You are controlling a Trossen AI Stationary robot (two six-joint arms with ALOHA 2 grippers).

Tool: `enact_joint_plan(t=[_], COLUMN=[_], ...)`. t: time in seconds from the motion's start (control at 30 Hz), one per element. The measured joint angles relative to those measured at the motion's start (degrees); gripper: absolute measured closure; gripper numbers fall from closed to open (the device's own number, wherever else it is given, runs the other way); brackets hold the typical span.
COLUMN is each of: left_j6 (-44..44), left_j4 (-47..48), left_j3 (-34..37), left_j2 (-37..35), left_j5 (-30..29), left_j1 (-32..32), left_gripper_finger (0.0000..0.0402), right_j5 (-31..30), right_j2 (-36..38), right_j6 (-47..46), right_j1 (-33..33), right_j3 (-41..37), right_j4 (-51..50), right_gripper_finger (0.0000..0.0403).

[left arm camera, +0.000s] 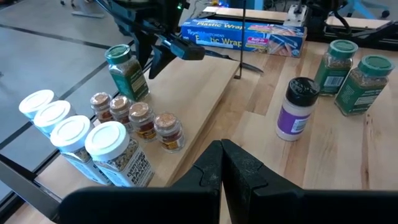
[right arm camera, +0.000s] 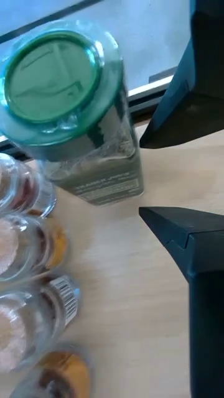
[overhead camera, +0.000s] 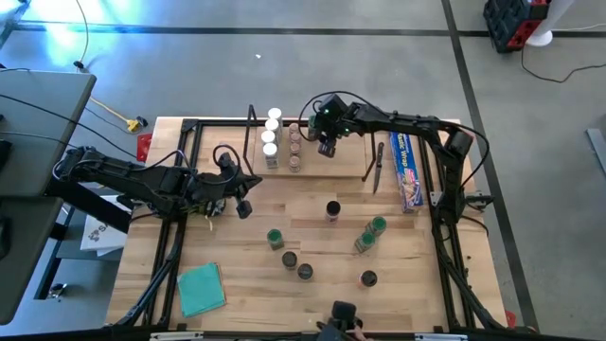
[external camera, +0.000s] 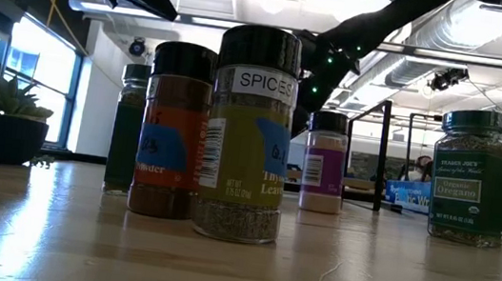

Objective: Shelf spices
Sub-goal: Put the green seasoning bottle on the shelf, then put the green seasoning bottle on the shelf aligned with the other green seasoning bottle

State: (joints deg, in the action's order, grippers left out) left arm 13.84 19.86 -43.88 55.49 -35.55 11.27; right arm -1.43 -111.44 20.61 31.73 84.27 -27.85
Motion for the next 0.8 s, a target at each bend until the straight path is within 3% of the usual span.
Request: enact_joint_plan(t=[0.17,0.3,0.53,0.7,0.8], left_j6=[-0.01,-0.47,-0.51,0.50,2.98], left_j4=[0.04,0.40,2.01,3.44,5.38], left_j3=[0.00,0.00,0.00,0.00,0.00], left_j2=[0.00,-0.01,0.01,-0.01,-0.01], left_j5=[0.04,0.04,-0.55,-0.40,0.67], left_j1=[0.02,0.00,0.02,0.19,0.84], left_gripper_finger=[0.0401,0.0401,0.0401,0.0401,0.0401], right_j5=[-7.46,-8.29,4.43,15.50,17.68], right_j2=[1.94,6.77,13.84,12.35,10.00], right_j6=[1.55,2.20,1.76,-4.47,-7.45], right_j1=[-0.52,-2.94,-15.46,-25.18,-30.54], right_j3=[-0.02,-0.02,0.03,0.04,0.02], right_j4=[-5.66,-10.65,-7.19,-0.27,4.50], right_gripper_finger=[0.0247,0.0247,0.0247,0.0247,0.0247])
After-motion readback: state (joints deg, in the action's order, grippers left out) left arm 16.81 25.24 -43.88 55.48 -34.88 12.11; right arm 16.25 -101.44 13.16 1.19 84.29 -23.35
